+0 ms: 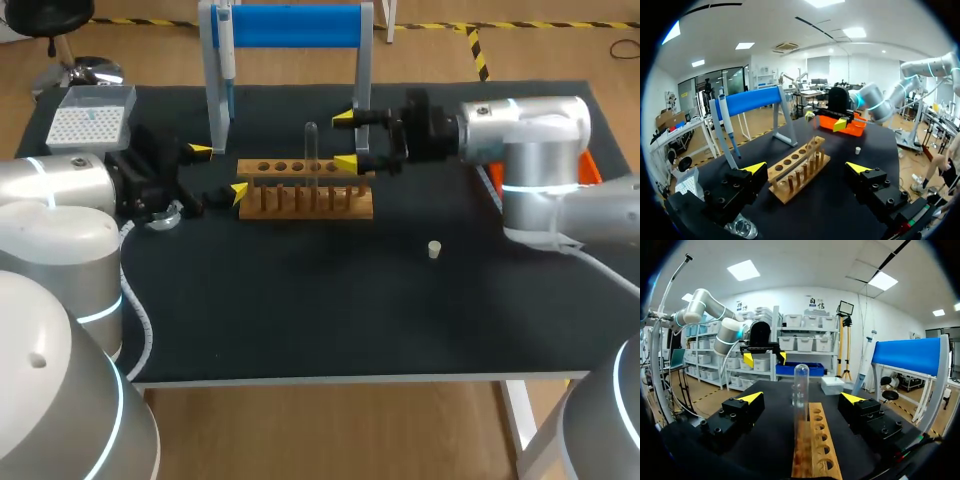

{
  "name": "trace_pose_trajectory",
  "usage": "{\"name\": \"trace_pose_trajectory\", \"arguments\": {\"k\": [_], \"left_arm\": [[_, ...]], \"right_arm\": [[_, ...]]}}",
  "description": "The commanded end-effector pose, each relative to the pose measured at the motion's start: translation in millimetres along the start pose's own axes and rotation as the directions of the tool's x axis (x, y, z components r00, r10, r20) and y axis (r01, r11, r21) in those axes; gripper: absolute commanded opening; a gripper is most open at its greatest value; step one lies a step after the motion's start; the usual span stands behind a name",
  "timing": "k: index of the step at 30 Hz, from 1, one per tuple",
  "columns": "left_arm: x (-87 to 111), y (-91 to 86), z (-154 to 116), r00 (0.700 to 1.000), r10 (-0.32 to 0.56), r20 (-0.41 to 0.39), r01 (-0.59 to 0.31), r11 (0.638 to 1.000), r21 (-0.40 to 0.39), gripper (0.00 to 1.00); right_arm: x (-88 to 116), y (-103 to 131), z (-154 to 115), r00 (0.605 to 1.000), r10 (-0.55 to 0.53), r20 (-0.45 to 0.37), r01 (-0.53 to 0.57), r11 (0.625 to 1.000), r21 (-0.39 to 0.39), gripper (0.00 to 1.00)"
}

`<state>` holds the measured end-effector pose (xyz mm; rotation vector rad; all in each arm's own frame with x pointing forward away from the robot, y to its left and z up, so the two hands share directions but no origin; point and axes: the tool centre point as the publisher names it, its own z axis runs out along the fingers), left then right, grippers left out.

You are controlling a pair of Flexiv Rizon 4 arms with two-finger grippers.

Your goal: Invert the test tube, pick up the pipette, mount the tip to pipette, aspirate from beaker and dispense into the tube, eject the tip, return the pipette, and cap with the stopper.

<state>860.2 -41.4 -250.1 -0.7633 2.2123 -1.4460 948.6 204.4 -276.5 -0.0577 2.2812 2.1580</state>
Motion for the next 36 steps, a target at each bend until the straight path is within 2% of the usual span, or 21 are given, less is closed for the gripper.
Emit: {"name": "trace_pose_trajectory", "arguments": {"k": [1,5,7,8,17,36], "left_arm": [[0.2,0.0,1.0,1.000,-0.001,0.001,0.001,1.000,-0.001,1.00],[0.2,0.0,1.0,1.000,-0.001,0.001,0.001,1.000,-0.001,1.00],[0.2,0.0,1.0,1.000,-0.001,0.001,0.001,1.000,-0.001,1.00],[0.2,0.0,1.0,1.000,-0.001,0.001,0.001,1.000,-0.001,1.00],[0.2,0.0,1.0,1.000,-0.001,0.001,0.001,1.000,-0.001,1.00],[0.2,0.0,1.0,1.000,-0.001,0.001,0.001,1.000,-0.001,1.00]], "right_arm": [[-4.9,-1.4,4.2,0.995,0.004,-0.096,-0.004,1.000,0.004,0.96],[-2.6,-4.1,9.5,0.994,0.011,-0.108,-0.010,1.000,0.005,0.87],[-0.5,-5.7,12.0,0.993,0.011,-0.116,-0.009,1.000,0.011,0.75],[0.2,-6.5,12.9,0.993,0.011,-0.117,-0.009,1.000,0.013,0.73],[2.8,-8.8,19.7,0.992,0.035,-0.125,-0.034,0.999,0.011,0.69],[5.7,-4.5,33.9,0.990,0.061,-0.128,-0.061,0.998,0.000,0.52]]}}
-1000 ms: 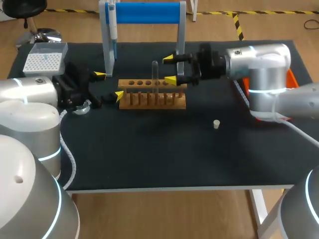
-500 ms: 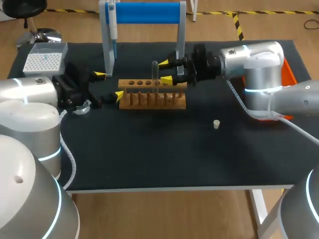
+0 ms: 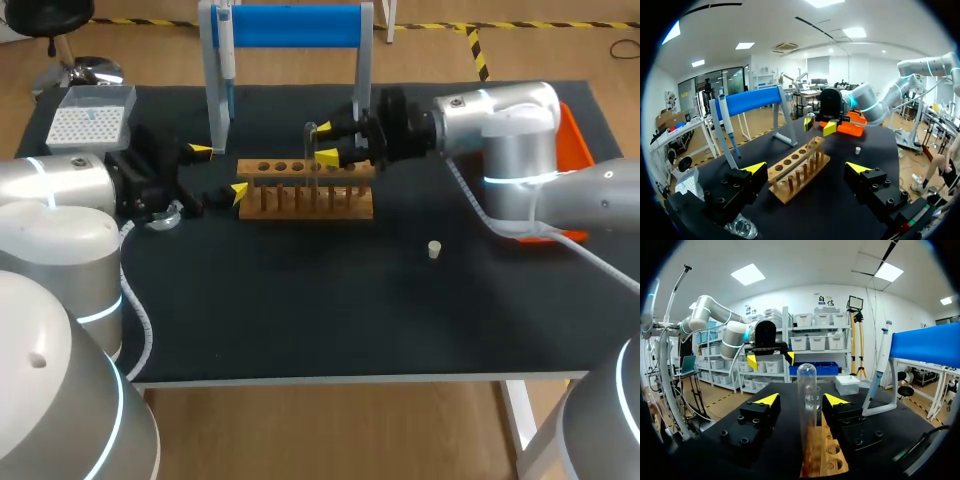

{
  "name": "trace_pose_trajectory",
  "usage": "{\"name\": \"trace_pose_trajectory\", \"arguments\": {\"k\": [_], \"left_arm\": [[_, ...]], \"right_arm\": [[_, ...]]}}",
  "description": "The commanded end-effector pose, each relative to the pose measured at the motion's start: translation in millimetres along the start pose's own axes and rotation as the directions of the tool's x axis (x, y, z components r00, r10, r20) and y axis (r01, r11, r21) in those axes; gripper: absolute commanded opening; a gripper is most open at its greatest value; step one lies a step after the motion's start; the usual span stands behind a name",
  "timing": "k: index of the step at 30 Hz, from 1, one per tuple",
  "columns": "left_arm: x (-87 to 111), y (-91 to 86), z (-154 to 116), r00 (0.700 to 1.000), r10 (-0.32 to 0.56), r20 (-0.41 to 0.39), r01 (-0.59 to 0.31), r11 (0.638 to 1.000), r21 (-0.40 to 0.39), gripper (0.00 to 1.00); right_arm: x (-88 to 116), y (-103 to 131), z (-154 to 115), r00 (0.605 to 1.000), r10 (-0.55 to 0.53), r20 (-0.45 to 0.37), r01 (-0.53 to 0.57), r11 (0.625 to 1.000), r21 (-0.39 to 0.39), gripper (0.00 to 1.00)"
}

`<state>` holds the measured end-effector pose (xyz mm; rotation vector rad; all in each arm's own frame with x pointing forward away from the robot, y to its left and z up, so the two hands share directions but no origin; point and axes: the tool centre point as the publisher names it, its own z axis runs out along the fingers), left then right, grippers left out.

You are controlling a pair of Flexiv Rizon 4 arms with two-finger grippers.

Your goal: Invert the test tube, pick up the pipette, mount the tip to pipette, aspirate from beaker and dispense into the tube, eject the tip, return the pipette, and cap with the stopper.

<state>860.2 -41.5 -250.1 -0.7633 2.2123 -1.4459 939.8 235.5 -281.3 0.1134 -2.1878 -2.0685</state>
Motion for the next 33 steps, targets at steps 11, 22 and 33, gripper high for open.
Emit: {"name": "trace_pose_trajectory", "arguments": {"k": [11,22,33], "left_arm": [[0.2,0.0,1.0,1.000,0.000,0.001,0.000,1.000,-0.001,1.00],[0.2,0.0,1.0,1.000,0.000,0.001,0.000,1.000,-0.001,1.00],[0.2,0.0,1.0,1.000,0.000,0.001,0.000,1.000,-0.001,1.00]], "right_arm": [[-2.7,-0.4,9.6,1.000,-0.003,-0.007,0.003,1.000,0.000,0.48],[-2.0,-1.2,14.4,1.000,-0.003,0.003,0.003,1.000,-0.012,0.47],[-1.9,-1.0,16.8,1.000,0.001,0.016,0.000,0.999,-0.039,0.45]]}}
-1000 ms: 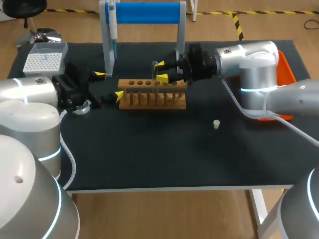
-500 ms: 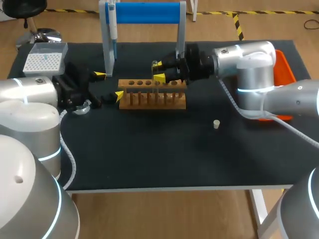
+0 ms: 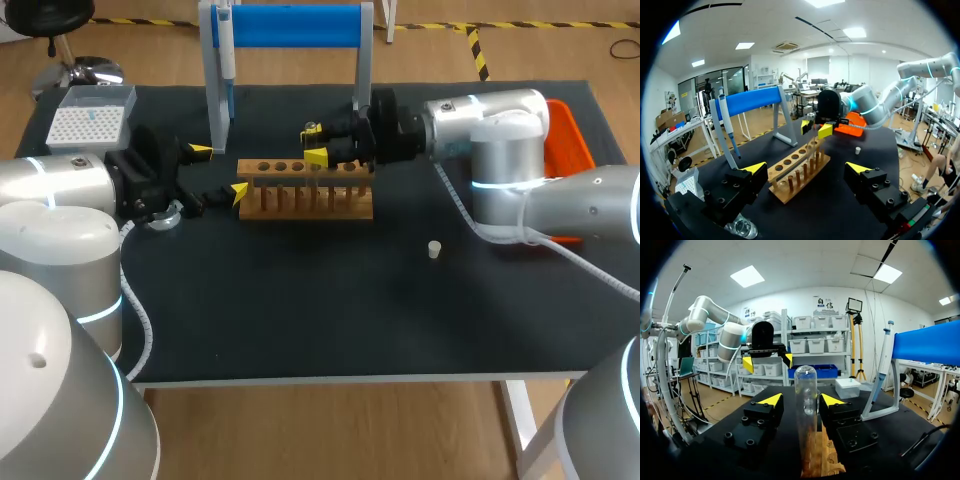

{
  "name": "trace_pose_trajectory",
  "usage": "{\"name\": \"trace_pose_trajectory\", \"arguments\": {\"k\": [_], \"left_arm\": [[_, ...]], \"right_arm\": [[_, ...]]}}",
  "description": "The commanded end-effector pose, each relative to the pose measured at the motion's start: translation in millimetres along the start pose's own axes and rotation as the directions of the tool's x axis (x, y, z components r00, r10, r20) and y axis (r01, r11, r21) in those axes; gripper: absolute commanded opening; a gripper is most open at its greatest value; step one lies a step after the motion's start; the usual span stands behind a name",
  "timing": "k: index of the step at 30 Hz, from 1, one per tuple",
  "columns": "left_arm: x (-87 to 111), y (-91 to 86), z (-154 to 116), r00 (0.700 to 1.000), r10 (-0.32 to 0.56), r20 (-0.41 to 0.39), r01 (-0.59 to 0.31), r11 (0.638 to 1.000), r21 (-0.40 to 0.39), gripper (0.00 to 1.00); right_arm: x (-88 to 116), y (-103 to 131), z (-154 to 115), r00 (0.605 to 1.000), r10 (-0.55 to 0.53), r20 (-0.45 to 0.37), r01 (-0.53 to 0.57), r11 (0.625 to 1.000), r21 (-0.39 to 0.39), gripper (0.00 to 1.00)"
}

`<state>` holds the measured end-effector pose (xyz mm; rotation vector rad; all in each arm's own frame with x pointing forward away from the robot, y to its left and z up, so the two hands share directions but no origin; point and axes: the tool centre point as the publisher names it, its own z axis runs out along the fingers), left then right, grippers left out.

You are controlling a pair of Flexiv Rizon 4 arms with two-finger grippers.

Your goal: Invert the test tube, pick up the pipette, mount the tip to pipette, aspirate from beaker and dispense into the tube, eject the tip, return the pipette, and cap with the stopper.

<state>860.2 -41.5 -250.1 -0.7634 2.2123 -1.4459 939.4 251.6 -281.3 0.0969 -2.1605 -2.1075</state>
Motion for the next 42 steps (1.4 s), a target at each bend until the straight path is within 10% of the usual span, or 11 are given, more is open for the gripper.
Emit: {"name": "trace_pose_trajectory", "arguments": {"k": [1,9,16,42], "left_arm": [[0.2,0.0,1.0,1.000,-0.001,0.001,0.001,1.000,-0.001,1.00],[0.2,0.0,1.0,1.000,-0.001,0.001,0.001,1.000,-0.001,1.00],[0.2,0.0,1.0,1.000,-0.001,0.001,0.001,1.000,-0.001,1.00],[0.2,0.0,1.0,1.000,-0.001,0.001,0.001,1.000,-0.001,1.00]], "right_arm": [[0.0,-2.1,0.8,1.000,0.000,0.005,0.000,1.000,-0.009,0.45],[-1.2,-2.8,0.3,1.000,0.000,0.014,0.000,1.000,-0.016,0.36],[-1.7,-2.8,0.5,1.000,-0.002,0.013,0.002,1.000,-0.015,0.00],[-5.2,27.5,-4.2,0.999,-0.022,0.029,0.024,0.999,-0.049,0.00]]}}
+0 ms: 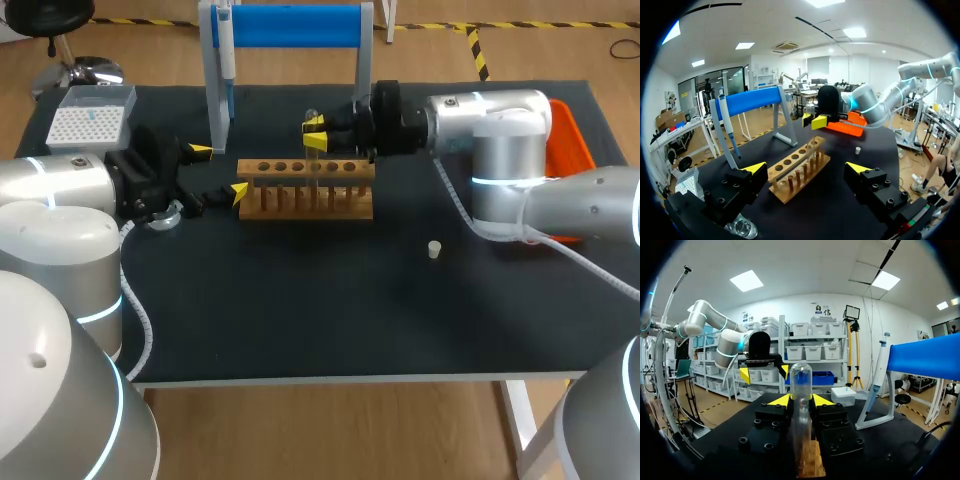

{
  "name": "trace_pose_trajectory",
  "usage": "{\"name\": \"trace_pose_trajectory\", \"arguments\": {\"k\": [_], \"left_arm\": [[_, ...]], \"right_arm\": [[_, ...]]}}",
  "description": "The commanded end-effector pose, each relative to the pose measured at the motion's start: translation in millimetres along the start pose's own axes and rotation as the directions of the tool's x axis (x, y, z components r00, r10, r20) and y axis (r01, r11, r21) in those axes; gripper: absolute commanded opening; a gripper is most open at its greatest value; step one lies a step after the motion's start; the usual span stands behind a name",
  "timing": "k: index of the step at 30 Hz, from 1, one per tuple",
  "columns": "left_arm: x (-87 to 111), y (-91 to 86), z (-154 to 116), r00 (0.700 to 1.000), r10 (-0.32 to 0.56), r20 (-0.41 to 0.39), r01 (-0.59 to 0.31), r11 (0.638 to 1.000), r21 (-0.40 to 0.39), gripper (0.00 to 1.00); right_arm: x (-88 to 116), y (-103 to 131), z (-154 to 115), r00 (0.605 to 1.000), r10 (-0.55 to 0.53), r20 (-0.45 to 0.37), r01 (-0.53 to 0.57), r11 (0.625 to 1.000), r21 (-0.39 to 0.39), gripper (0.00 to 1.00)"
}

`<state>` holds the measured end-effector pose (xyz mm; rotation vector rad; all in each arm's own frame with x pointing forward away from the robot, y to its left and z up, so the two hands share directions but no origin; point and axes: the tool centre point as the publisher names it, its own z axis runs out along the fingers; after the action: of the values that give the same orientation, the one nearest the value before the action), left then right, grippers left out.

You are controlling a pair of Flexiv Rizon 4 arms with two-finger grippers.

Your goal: Invert the test tube, pick up the pipette, mount the tip to pipette, aspirate from beaker and dispense into the tube, eject the tip, return the pipette, and cap with the stopper.

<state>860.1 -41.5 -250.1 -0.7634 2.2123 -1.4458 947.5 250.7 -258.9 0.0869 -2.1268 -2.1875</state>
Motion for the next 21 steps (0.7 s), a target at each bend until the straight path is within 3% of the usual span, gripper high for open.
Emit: {"name": "trace_pose_trajectory", "arguments": {"k": [1,21], "left_arm": [[0.2,0.0,1.0,1.000,0.000,0.001,0.000,1.000,-0.001,1.00],[0.2,0.0,1.0,1.000,0.000,0.001,0.000,1.000,-0.001,1.00]], "right_arm": [[1.5,6.5,-1.3,1.000,-0.005,0.001,0.005,1.000,0.002,0.00],[0.7,20.5,2.3,1.000,-0.023,0.005,0.023,1.000,0.012,0.00]]}}
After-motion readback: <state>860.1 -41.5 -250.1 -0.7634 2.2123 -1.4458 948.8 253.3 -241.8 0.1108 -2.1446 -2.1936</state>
